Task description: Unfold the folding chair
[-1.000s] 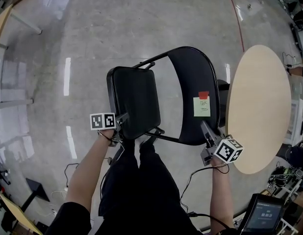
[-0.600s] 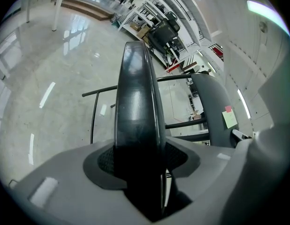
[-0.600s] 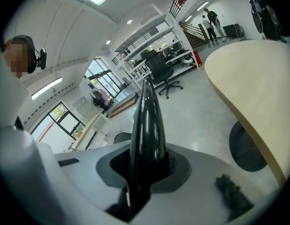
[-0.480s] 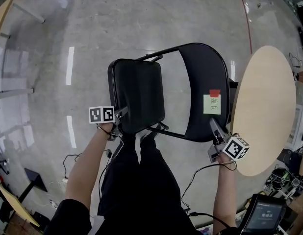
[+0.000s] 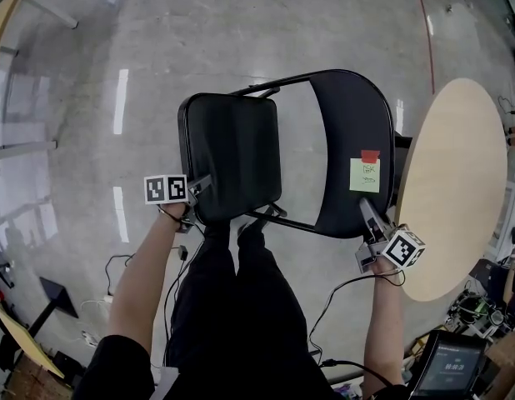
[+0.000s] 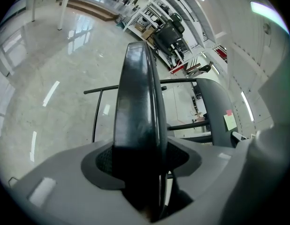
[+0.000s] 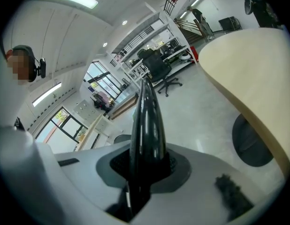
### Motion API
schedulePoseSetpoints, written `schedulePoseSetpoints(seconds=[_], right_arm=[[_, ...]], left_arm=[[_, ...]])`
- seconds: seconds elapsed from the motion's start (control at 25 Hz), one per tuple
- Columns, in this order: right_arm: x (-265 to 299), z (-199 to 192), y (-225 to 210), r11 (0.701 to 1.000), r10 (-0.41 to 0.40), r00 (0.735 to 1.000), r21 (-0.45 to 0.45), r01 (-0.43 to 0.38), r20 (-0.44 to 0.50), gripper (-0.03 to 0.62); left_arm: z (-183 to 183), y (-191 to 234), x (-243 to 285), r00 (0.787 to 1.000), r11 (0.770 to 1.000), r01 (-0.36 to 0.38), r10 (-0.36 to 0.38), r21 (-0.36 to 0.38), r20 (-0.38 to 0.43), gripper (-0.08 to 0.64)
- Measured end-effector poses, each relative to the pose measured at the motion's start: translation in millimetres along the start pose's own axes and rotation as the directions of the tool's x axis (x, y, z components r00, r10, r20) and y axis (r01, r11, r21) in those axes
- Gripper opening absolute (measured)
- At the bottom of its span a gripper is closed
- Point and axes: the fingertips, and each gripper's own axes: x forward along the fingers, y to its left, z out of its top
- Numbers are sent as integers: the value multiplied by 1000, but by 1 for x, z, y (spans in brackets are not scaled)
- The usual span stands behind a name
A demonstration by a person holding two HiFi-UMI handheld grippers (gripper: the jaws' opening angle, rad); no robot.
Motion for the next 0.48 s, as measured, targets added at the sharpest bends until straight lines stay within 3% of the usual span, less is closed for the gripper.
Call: schedulePoseSetpoints(seconds=[0.48], right_arm=[[6,-7,-27,999,38,999,39,-38,0,66]], left_arm=[[-3,20,5,999,999,39,-39,-9,12,255]])
